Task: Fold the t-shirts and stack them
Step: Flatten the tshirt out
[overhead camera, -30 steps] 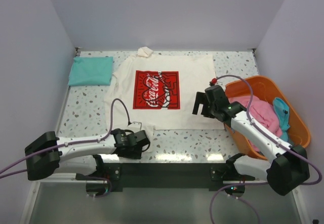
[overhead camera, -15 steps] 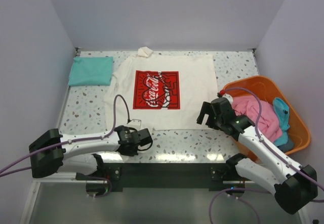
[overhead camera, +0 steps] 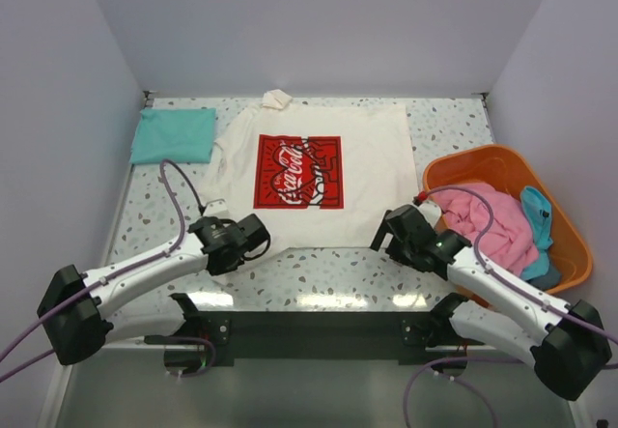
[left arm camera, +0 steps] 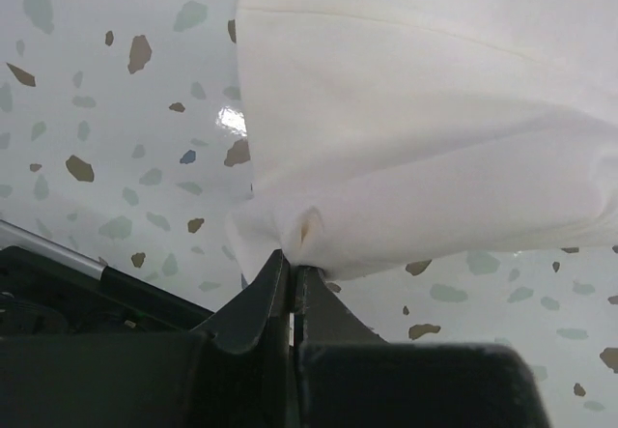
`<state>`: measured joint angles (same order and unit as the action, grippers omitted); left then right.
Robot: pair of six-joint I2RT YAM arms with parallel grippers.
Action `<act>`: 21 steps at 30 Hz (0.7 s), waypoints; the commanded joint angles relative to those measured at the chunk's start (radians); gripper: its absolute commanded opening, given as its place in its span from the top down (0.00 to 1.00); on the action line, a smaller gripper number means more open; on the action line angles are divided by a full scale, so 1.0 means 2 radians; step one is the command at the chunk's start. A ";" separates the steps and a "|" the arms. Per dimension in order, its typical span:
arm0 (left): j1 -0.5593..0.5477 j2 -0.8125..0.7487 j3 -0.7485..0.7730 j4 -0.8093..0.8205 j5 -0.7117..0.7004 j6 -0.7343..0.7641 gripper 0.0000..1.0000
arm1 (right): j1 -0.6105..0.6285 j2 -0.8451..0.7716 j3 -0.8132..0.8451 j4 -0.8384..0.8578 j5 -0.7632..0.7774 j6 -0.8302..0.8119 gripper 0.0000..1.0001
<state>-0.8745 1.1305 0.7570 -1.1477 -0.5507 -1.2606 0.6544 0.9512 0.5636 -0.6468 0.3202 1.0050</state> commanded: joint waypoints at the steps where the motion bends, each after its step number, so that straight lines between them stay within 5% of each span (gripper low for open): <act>1: 0.013 -0.004 0.004 -0.027 -0.048 -0.043 1.00 | 0.002 -0.019 -0.005 -0.035 0.059 0.059 0.01; 8: 0.025 0.009 0.017 -0.060 -0.078 -0.078 1.00 | 0.002 -0.048 -0.033 -0.036 0.096 0.096 0.01; 21: 0.045 0.001 0.015 -0.041 -0.085 -0.056 1.00 | 0.003 0.031 -0.045 0.043 0.111 0.110 0.03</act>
<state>-0.7921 1.1194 0.7597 -1.2163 -0.6613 -1.3682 0.6601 0.9833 0.5049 -0.5812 0.5594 1.1721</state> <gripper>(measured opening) 0.039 0.980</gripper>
